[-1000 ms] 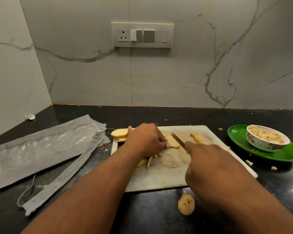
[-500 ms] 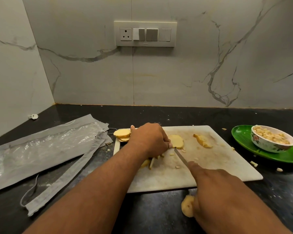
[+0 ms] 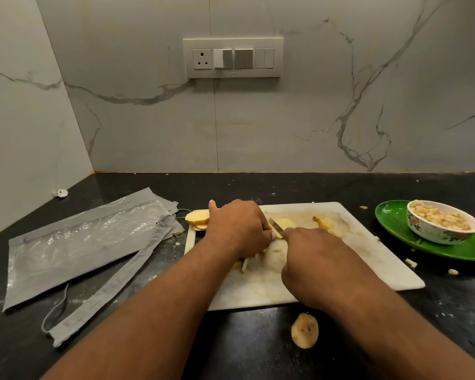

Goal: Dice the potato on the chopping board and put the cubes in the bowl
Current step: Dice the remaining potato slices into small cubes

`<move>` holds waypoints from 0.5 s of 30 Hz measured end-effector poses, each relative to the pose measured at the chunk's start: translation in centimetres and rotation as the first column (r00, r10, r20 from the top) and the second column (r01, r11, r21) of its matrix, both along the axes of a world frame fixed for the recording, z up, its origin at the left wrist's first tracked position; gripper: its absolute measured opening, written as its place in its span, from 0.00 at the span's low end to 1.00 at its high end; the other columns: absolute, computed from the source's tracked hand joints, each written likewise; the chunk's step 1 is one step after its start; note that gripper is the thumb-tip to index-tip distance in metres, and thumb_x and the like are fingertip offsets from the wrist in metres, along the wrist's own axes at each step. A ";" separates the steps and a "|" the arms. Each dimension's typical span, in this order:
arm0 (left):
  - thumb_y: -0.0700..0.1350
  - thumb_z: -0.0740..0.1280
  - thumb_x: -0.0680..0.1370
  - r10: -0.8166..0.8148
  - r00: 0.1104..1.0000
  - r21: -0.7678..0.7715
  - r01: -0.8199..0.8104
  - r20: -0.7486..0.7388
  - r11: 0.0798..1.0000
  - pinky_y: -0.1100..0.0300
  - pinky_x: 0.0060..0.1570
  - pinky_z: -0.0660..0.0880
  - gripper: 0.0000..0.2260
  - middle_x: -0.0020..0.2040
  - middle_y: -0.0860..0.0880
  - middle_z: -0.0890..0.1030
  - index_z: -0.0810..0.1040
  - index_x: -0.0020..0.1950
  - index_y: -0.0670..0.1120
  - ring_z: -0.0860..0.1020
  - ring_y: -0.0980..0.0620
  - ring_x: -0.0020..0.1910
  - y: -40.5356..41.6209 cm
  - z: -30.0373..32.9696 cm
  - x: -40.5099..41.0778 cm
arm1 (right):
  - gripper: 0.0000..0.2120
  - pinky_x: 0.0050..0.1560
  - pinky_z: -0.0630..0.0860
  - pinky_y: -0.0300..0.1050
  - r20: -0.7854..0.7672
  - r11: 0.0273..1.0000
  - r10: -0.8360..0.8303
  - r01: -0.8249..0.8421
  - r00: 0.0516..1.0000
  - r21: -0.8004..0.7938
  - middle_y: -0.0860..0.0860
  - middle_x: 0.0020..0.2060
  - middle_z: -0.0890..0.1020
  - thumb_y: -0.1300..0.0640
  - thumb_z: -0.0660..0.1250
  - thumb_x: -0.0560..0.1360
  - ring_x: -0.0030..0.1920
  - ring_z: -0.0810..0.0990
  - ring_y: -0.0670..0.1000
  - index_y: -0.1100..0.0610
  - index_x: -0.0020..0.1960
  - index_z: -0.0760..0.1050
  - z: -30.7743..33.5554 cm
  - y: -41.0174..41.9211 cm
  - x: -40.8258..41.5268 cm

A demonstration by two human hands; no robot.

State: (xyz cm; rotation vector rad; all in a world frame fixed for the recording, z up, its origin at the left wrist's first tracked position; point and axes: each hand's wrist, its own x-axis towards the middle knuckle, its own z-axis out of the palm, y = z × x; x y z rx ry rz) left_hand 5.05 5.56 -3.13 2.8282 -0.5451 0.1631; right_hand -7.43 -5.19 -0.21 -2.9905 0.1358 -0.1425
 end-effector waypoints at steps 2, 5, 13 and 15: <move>0.60 0.68 0.80 0.001 1.000 0.029 -0.001 -0.008 1.000 0.28 0.76 0.48 0.12 0.49 0.59 0.85 0.87 0.50 0.56 0.79 0.55 0.55 -0.3 0.2 0.0 | 0.23 0.47 0.73 0.40 -0.020 0.999 0.024 -0.023 1.000 0.032 0.48 0.59 0.77 0.56 0.64 0.77 0.53 0.76 0.49 0.48 0.71 0.68 -0.1 -0.2 -1.1; 0.60 0.67 0.80 -0.012 0.999 0.036 0.013 -0.033 0.999 0.27 0.76 0.47 0.11 0.51 0.59 0.85 0.87 0.51 0.56 0.79 0.55 0.56 -0.3 0.3 -0.2 | 0.32 0.55 0.74 0.44 -0.111 0.996 0.071 -0.064 0.991 0.069 0.48 0.62 0.75 0.54 0.69 0.73 0.58 0.74 0.50 0.48 0.74 0.62 0.4 -0.8 -3.8; 0.53 0.66 0.78 -0.059 0.998 0.039 0.060 -0.025 0.997 0.29 0.77 0.44 0.12 0.56 0.59 0.85 0.86 0.57 0.58 0.76 0.53 0.64 0.1 0.6 -1.6 | 0.28 0.58 0.71 0.41 -0.017 0.997 0.064 -0.064 0.998 0.033 0.46 0.67 0.74 0.55 0.58 0.79 0.60 0.73 0.48 0.46 0.78 0.59 4.2 -3.0 -5.2; 0.53 0.66 0.79 -0.070 0.997 0.017 0.070 -0.039 0.997 0.31 0.78 0.45 0.12 0.59 0.59 0.84 0.86 0.59 0.58 0.74 0.53 0.67 0.3 0.6 -1.6 | 0.25 0.55 0.73 0.41 -0.018 1.000 0.013 -0.013 1.000 -0.009 0.48 0.65 0.76 0.56 0.60 0.78 0.57 0.75 0.49 0.48 0.75 0.65 4.3 -3.9 -3.1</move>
